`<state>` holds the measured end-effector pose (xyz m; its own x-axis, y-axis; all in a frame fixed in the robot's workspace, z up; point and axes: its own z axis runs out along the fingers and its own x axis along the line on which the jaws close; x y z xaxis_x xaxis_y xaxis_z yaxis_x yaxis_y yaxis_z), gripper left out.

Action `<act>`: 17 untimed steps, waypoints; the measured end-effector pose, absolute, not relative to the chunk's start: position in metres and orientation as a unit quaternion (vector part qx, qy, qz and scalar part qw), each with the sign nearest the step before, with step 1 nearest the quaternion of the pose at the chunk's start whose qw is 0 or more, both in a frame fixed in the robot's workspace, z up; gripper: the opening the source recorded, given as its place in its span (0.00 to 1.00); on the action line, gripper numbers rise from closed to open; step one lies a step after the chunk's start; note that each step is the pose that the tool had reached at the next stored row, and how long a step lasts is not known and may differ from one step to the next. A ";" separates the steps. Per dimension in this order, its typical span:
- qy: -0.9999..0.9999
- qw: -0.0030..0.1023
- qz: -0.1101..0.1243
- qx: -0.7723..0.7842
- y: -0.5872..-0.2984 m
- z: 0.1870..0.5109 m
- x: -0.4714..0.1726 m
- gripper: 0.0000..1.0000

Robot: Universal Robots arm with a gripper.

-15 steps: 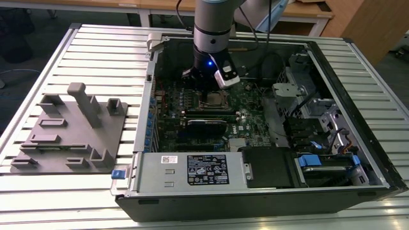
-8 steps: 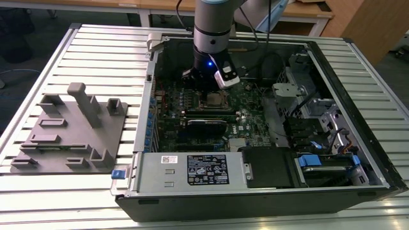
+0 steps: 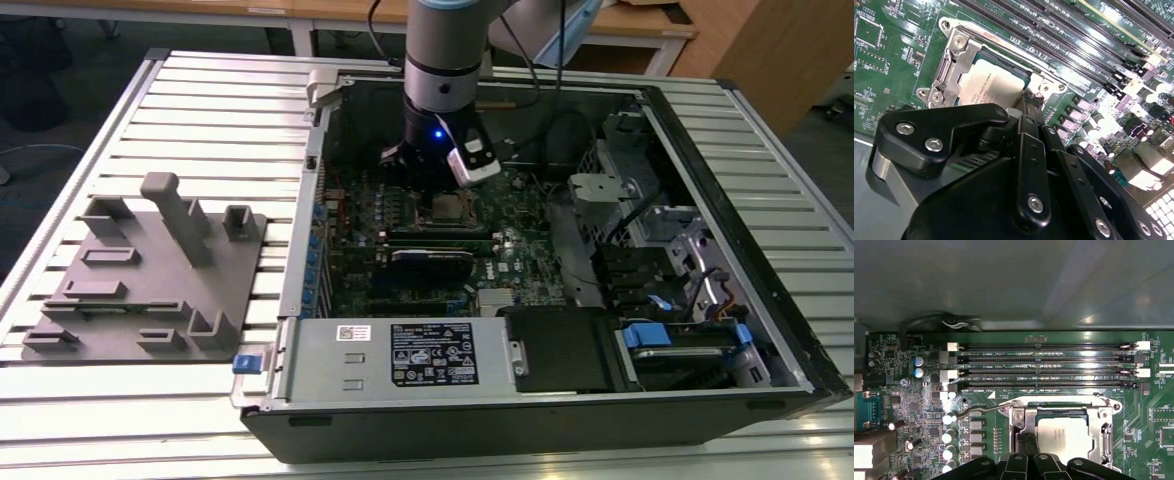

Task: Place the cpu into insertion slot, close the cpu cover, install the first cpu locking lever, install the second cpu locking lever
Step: 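Close the cpu cover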

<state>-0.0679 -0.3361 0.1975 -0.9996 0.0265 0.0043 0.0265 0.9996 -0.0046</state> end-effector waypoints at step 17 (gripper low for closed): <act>-1.000 0.002 0.002 -0.013 -0.336 0.202 -0.068 0.11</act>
<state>-0.0678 -0.3360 0.2024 -0.9996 0.0266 0.0039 0.0265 0.9996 -0.0040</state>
